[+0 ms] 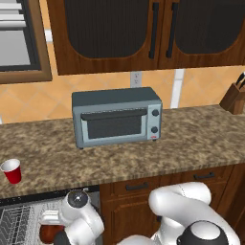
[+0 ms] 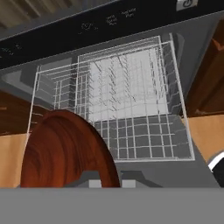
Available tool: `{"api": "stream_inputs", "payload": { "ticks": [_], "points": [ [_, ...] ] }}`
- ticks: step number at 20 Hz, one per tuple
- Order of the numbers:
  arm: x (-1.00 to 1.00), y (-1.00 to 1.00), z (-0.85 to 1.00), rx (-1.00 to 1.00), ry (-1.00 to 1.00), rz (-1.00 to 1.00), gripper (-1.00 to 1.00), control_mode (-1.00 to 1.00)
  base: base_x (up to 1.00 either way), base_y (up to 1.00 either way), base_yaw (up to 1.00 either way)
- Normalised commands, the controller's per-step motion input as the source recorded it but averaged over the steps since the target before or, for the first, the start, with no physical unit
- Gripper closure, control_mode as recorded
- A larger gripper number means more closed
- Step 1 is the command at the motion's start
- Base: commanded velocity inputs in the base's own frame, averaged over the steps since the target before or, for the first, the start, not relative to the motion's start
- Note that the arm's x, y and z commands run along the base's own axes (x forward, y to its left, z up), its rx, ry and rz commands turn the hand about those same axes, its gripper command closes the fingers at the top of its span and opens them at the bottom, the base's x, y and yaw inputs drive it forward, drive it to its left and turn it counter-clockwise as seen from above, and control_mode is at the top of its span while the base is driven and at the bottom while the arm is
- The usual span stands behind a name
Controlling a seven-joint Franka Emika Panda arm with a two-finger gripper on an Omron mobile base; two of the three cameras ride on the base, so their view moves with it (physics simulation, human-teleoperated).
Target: Pick up the cup and bowl from the counter, place them in the dishwasher, and close the dishwasher door.
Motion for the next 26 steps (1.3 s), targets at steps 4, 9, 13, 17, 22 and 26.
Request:
{"api": "stream_inputs", "payload": {
  "ticks": [4,9,13,17,22,26],
  "points": [
    [0.00,0.36,-0.45,0.00,-0.01,0.00,1.00,-1.00,0.00,0.00,0.00],
    [0.00,0.17,-0.37,-0.01,-0.01,-0.02,1.00,-1.00,0.00,0.00,0.00],
    [0.00,0.04,-0.42,-0.02,0.00,-0.01,1.00,-1.00,0.00,0.00,0.00],
    [0.06,0.15,-0.43,-0.06,0.02,-0.03,1.00,-1.00,0.00,0.00,0.00],
    [0.18,0.04,-0.46,0.00,0.13,0.00,1.00,-1.00,0.00,0.00,0.00],
    [0.14,0.06,-0.48,-0.01,0.10,0.00,1.00,-1.00,0.00,0.00,0.00]
  ]
}}
